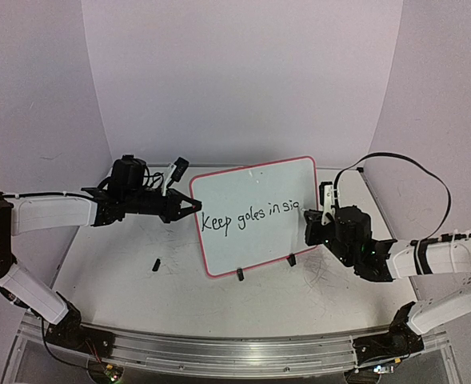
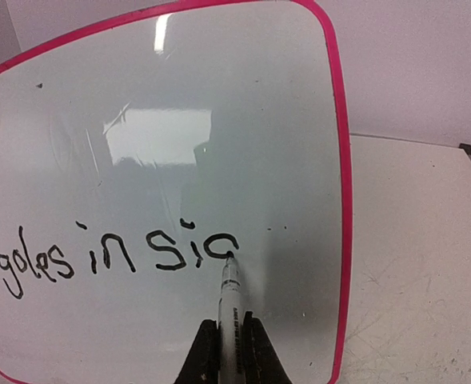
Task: Write a sentence on the whiteboard
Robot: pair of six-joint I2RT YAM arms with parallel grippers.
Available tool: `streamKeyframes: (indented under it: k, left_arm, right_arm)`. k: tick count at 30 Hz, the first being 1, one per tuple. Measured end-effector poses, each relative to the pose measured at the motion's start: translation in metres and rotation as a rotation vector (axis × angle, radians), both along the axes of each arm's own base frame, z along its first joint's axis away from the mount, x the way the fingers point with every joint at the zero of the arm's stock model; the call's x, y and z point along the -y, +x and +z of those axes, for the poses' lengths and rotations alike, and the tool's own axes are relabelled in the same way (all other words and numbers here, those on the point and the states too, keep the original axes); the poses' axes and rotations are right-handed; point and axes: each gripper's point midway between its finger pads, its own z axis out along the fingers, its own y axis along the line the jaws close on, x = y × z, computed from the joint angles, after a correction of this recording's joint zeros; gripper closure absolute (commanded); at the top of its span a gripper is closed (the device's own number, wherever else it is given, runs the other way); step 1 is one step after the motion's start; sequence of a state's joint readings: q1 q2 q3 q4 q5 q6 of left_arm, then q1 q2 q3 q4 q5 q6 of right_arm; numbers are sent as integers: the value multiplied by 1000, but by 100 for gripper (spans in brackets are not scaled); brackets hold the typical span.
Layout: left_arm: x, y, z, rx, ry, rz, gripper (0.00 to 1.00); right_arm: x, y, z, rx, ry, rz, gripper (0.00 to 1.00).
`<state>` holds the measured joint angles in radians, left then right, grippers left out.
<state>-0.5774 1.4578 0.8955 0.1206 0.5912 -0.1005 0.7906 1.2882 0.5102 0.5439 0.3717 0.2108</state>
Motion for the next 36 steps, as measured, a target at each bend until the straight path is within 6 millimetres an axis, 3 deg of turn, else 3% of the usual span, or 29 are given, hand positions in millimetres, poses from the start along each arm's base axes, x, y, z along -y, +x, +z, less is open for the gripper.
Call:
streamKeyframes:
  k: [20, 29, 36]
  left_arm:
    - [0, 0, 0, 3, 1, 0, 100]
    - [0, 0, 0, 3, 2, -1, 100]
    - [0, 0, 0, 3, 2, 0, 100]
  right_arm:
    - [-1, 3, 3, 22, 3, -5, 100]
    - [0, -1, -4, -12, 10, -2, 100]
    - [4, -8, -20, -57, -6, 9, 100]
